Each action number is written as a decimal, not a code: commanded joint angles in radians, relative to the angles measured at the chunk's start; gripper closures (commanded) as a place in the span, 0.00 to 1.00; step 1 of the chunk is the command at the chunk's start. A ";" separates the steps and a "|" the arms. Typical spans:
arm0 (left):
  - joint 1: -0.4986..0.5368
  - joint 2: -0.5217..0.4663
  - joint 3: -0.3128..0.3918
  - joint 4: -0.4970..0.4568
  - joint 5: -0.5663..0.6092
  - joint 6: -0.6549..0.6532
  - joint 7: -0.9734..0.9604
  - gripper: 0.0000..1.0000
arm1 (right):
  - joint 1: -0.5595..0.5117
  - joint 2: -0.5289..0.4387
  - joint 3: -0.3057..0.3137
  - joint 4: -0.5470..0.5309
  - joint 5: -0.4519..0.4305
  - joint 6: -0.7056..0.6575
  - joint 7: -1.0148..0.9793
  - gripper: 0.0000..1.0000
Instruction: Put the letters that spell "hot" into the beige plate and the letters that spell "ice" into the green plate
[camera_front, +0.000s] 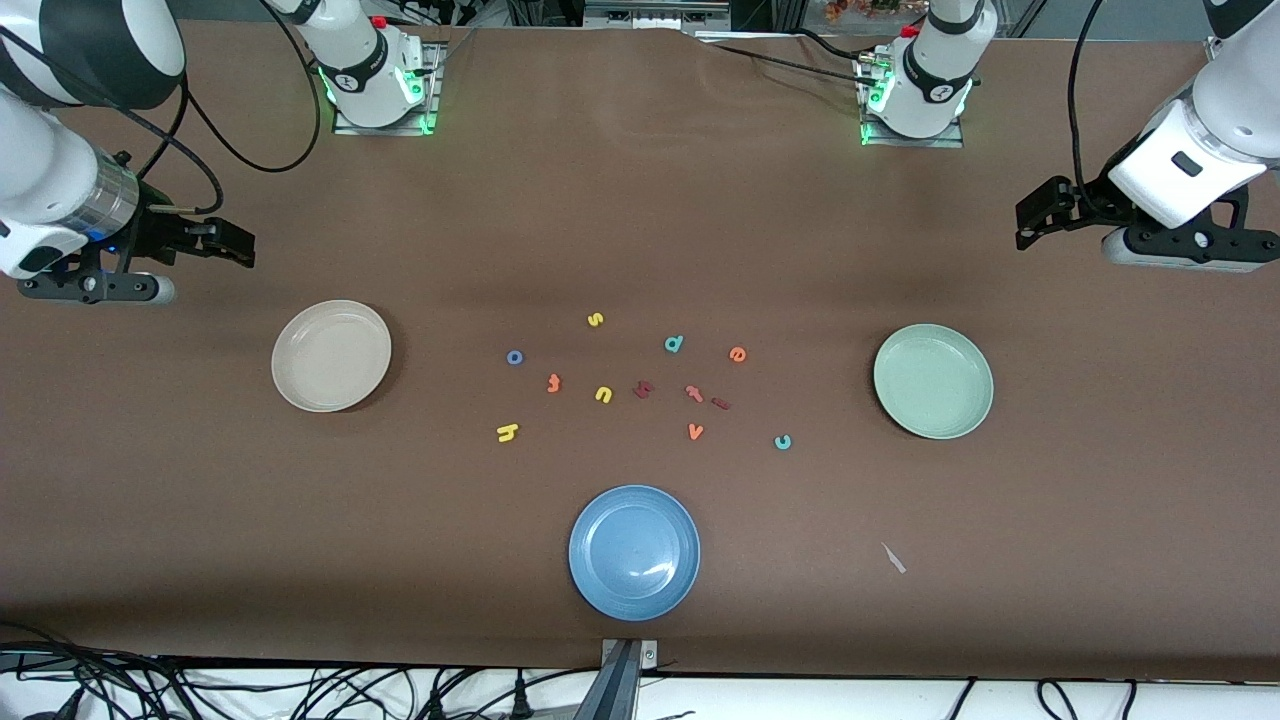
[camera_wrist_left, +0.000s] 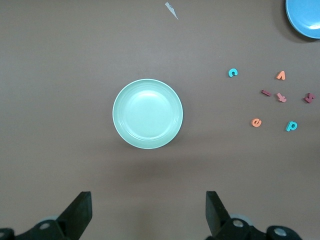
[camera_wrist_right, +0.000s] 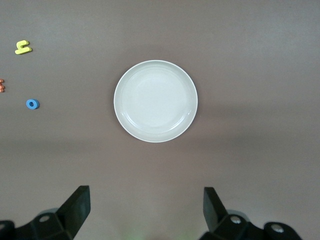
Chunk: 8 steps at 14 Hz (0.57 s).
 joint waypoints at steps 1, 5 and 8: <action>0.000 -0.005 -0.003 0.013 0.028 -0.018 0.018 0.00 | -0.009 0.011 0.001 0.025 0.017 -0.023 -0.001 0.00; 0.003 -0.005 -0.003 0.013 0.028 -0.018 0.018 0.00 | -0.010 0.011 0.001 0.027 0.018 -0.023 -0.011 0.00; 0.003 -0.004 -0.002 0.013 0.026 -0.018 0.018 0.00 | -0.010 0.011 0.001 0.027 0.018 -0.023 -0.009 0.00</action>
